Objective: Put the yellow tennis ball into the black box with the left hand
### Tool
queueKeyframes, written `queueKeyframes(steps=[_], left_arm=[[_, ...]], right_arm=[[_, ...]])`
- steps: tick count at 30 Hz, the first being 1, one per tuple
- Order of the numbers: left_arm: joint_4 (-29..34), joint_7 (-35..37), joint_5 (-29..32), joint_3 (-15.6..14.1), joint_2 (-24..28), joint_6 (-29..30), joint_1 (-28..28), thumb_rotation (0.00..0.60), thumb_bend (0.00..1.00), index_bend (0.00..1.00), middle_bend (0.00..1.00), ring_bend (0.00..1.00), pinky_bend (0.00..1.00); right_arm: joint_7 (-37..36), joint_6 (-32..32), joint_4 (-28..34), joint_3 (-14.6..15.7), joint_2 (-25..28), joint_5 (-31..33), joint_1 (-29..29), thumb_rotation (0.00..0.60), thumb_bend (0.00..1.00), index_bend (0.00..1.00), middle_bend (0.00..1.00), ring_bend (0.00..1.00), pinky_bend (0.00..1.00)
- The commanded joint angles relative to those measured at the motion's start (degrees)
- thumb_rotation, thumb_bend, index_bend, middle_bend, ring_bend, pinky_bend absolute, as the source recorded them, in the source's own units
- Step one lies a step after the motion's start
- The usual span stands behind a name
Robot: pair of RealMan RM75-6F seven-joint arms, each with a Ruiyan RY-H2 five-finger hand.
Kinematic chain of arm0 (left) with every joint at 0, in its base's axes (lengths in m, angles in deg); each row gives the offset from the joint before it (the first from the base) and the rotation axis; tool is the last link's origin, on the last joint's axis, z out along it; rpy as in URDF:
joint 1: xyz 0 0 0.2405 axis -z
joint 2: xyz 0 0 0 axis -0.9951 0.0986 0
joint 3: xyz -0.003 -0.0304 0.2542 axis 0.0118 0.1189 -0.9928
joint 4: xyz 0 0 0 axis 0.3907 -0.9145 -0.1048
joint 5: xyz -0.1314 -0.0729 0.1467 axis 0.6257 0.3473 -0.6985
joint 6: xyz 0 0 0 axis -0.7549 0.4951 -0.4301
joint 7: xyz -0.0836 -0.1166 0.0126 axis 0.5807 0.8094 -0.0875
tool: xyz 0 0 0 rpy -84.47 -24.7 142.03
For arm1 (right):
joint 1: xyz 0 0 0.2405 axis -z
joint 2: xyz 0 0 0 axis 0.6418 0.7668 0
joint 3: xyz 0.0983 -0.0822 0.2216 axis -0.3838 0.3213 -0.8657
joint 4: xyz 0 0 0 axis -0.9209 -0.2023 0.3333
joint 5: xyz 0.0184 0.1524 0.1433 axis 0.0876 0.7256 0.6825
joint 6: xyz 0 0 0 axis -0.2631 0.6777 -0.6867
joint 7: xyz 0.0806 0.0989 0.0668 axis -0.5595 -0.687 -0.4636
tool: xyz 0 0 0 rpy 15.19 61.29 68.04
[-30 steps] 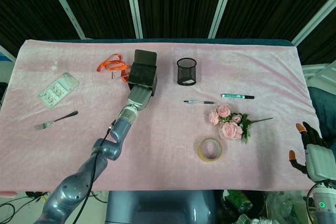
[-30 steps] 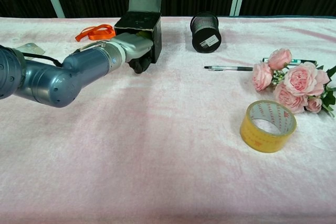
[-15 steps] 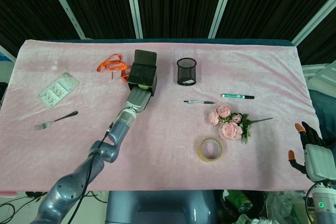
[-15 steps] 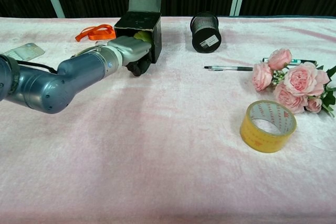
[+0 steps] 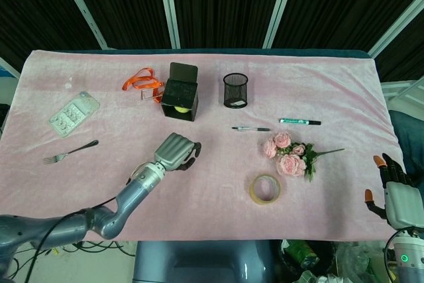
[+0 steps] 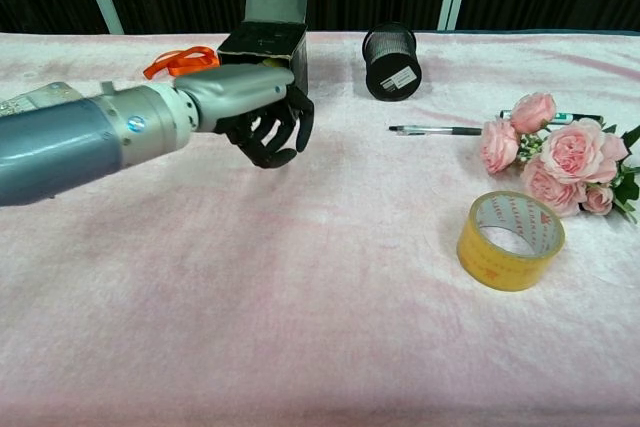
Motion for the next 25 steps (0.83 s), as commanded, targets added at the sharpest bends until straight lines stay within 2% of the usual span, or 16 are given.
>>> queueKeyframes(steps=[1,4,7,9,12,15,20,25], left_arm=[[26.9,-12.3,0.4,-3.1,20.8,14.8,-10.9,0.600,0.44,0.53,0.68,0.66,0.85],[30.6,-16.0,-1.9,-3.7,24.6,21.8,-14.1,0.600,0.44,0.50,0.59,0.56,0.78],[32.8,-18.9,-3.8,-5.3,27.3,27.1,-17.6,0.600,0.35,0.38,0.41,0.35,0.59],[34.2,-21.0,-4.3,-7.0,29.3,30.3,-20.3,0.600,0.29,0.31,0.32,0.25,0.50],[35.4,-22.2,-5.6,-10.4,31.8,34.5,-24.8,0.600,0.24,0.22,0.24,0.16,0.40],[34.5,-19.3,-7.7,-12.9,33.0,37.3,-28.7,0.600,0.21,0.18,0.21,0.14,0.36],[28.0,-9.3,-11.0,-15.4,32.8,41.2,-34.5,0.600,0.21,0.15,0.18,0.14,0.31],[21.6,0.3,-10.8,-15.1,32.1,40.8,-36.9,0.600,0.21,0.14,0.16,0.08,0.24]], right_arm=[[0.1,0.0,0.1,-0.1,0.0,0.2,0.0,0.600,0.42,0.03,0.00,0.05,0.17],[0.3,-0.1,0.2,0.0,-0.1,0.2,0.0,0.600,0.42,0.03,0.00,0.05,0.17],[0.5,0.0,0.3,0.0,-0.1,0.2,0.0,0.600,0.42,0.03,0.00,0.05,0.17],[0.5,0.1,0.3,0.0,-0.1,0.2,0.1,0.600,0.42,0.03,0.00,0.05,0.17],[0.4,0.2,0.3,-0.1,0.0,0.1,0.1,0.600,0.41,0.02,0.00,0.05,0.17],[0.3,0.3,0.1,0.1,0.2,-0.5,0.1,0.600,0.37,0.02,0.00,0.05,0.17],[-0.1,1.0,-0.7,0.7,0.4,-3.0,0.1,0.600,0.32,0.02,0.00,0.05,0.17],[-0.3,2.1,-1.5,1.1,0.1,-4.8,0.2,0.600,0.32,0.02,0.00,0.05,0.17]])
